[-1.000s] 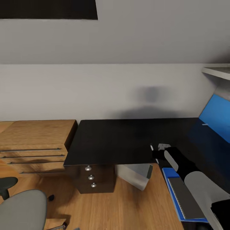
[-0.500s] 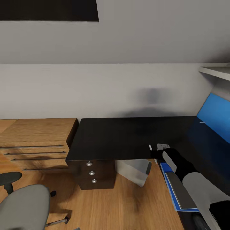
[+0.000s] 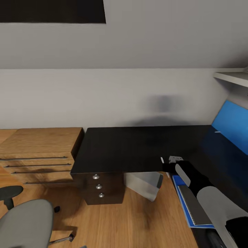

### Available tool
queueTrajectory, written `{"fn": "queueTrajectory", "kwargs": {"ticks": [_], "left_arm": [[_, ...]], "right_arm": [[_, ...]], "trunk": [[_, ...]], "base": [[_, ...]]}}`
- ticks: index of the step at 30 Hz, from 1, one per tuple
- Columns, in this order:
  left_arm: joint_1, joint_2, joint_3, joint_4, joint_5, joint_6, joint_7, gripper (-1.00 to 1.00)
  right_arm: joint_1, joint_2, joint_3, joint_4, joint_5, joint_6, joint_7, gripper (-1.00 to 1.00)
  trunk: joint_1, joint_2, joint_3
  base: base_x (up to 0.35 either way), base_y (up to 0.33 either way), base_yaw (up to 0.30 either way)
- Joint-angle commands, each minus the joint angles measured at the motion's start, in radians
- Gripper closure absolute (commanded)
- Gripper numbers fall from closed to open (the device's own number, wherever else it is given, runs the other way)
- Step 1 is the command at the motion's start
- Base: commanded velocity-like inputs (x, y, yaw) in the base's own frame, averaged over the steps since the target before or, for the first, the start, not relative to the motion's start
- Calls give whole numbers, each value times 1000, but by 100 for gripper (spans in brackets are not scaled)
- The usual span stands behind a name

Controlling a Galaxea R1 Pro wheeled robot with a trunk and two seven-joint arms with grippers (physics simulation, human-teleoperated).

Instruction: In the bedroom, organize the workspace by keeping the computer under the desk, ensuring the monitor is on the desk, placing the keyboard on the desk next to the monitor, placing the mouse on the desk next to the keyboard, moving the folder from the swivel chair onto the desk next to the mouse, stacking the notebook on top of the folder with the pen on top of the notebook, and positioning the swivel chair next to the desk.

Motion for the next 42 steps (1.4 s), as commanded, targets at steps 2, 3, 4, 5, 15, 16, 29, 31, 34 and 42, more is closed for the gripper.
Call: {"fn": "queueTrajectory", "kwargs": {"ticks": [2,3,4,5,15,16,29,31,34,42], "left_arm": [[-1,1,-8,0,5,-4,8,-100],[-1,1,-8,1,5,-4,8,-100],[-1,1,-8,1,5,-4,8,-100],[-1,1,-8,1,5,-4,8,-100],[-1,1,-8,4,8,-4,8,-100],[-1,1,-8,4,8,-4,8,-100],[-1,0,-8,4,7,-4,8,-100],[-1,-1,-9,4,7,-4,8,-100],[-1,-1,-9,4,7,-4,8,-100],[-1,-2,-9,4,6,-4,8,-100]], "right_arm": [[-1,-1,6,-2,-10,4,-6,100],[-1,-1,6,-2,-10,4,-6,100],[-1,-1,5,-3,-10,4,-6,100],[-1,-1,5,-3,-10,4,-6,100],[-1,-1,5,-4,-9,3,-6,100],[-1,-1,5,-3,-9,3,-6,100],[0,-1,6,0,-3,1,-4,100],[1,-1,7,1,-2,1,-4,100],[1,-1,7,2,-1,-1,-5,100],[2,-2,7,12,0,-11,-5,100]], "trunk": [[1,-2,0],[1,-2,0],[1,-2,1],[1,-2,2],[1,-2,12],[1,-2,12],[1,-2,14],[1,-2,14],[1,-2,14],[1,-2,14]], "base": [[0,0,-130],[0,0,-152],[0,0,-173],[0,0,-180],[0,0,-200],[-10,0,-130],[-218,0,-31],[-186,0,-1],[-90,0,-1],[-105,-82,0]]}}
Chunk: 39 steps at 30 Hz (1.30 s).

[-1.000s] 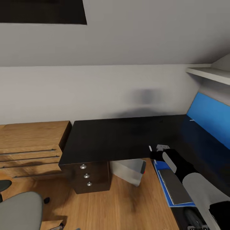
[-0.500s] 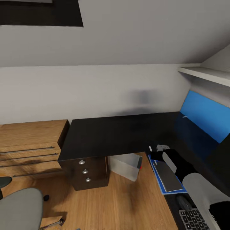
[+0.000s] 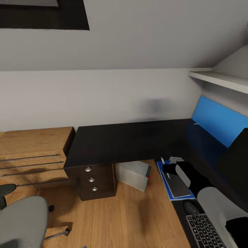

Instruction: In the bedroom, organize the workspace by keeping the computer under the desk, ensuring the monitor is on the desk, placing the keyboard on the desk next to the monitor, placing the mouse on the desk next to the keyboard, moving the folder from the swivel chair onto the desk next to the mouse, stacking the notebook on top of the folder with the pen on top of the notebook, and positioning the swivel chair next to the desk.

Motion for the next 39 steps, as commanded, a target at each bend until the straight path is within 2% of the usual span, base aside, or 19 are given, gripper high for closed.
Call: {"fn": "queueTrajectory", "kwargs": {"ticks": [1,9,13,32,39], "left_arm": [[-1,0,-9,0,5,-4,9,-100],[-1,0,-8,0,6,-4,9,-100],[-1,0,-9,0,5,-4,9,-100],[-1,0,-9,0,5,-4,9,-100],[-1,0,-9,0,5,-4,9,-100]], "right_arm": [[0,-2,6,6,-10,0,-5,100],[3,-4,6,50,-9,-98,-4,100],[3,-5,6,70,-7,-124,-4,100],[3,-15,8,94,-4,-146,-6,100],[3,-16,8,120,-4,-200,-6,100]], "trunk": [[0,-2,-2],[0,-2,-2],[0,-2,-2],[0,-2,-2],[0,-2,-2]], "base": [[-93,-83,0],[-35,-30,0],[-142,-103,0],[-76,-52,0],[-14,-9,0]]}}
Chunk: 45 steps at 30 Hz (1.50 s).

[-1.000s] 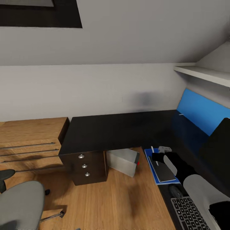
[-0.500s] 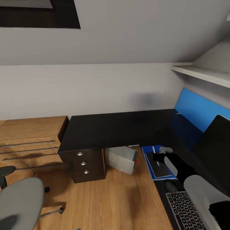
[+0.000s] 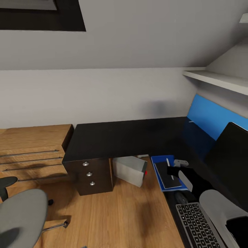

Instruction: In the bedroom, organize the workspace by keeping the computer under the desk, ensuring the monitor is on the desk, placing the keyboard on the desk next to the monitor, placing the mouse on the desk next to the keyboard, moving the folder from the swivel chair onto the desk next to the mouse, stacking the notebook on top of the folder with the pen on top of the notebook, and positioning the swivel chair next to the desk.

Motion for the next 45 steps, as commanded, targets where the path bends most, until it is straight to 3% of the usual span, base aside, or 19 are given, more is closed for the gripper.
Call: {"fn": "queueTrajectory", "kwargs": {"ticks": [1,18,34,45], "left_arm": [[-1,1,-9,0,5,-4,8,-100],[-1,1,-8,0,5,-4,8,-100],[-1,0,-7,-5,5,-5,10,-100],[-1,-1,-6,-6,7,-4,14,-100]], "right_arm": [[-1,-2,8,4,-10,-12,-5,100],[0,-1,11,40,-10,-99,-5,100],[0,1,13,50,-9,-107,-5,100],[0,1,13,50,-9,-107,-5,100]], "trunk": [[1,-2,-2],[1,-2,-2],[1,-2,-2],[43,-79,-36]], "base": [[-3,-2,0],[0,0,0],[0,0,0],[0,0,0]]}}
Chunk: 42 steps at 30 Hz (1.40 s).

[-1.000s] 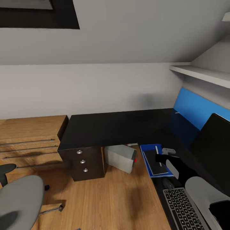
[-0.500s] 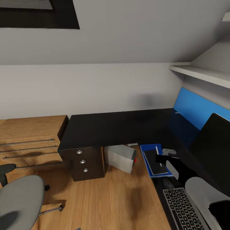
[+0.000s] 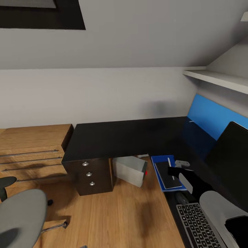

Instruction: In the bedroom, organize the workspace by keeping the computer under the desk, ensuring the monitor is on the desk, placing the keyboard on the desk next to the monitor, placing the mouse on the desk next to the keyboard, moving the folder from the swivel chair onto the desk next to the mouse, stacking the notebook on top of the folder with the pen on top of the notebook, and positioning the swivel chair next to the desk.

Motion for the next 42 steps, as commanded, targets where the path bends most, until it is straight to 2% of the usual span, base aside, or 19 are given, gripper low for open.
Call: {"fn": "queueTrajectory", "kwargs": {"ticks": [1,35,42], "left_arm": [[-1,1,-8,0,5,-4,8,-100],[-1,1,-7,0,5,-5,9,-100],[-1,1,-7,0,5,-5,9,-100]], "right_arm": [[-1,-1,8,-2,-10,4,-5,100],[-1,-1,9,0,-10,5,-5,100],[-1,-1,9,0,3,6,-5,100]], "trunk": [[4,-9,-5],[135,-247,-111],[135,-247,-111]], "base": [[0,0,0],[0,0,0],[0,0,0]]}}
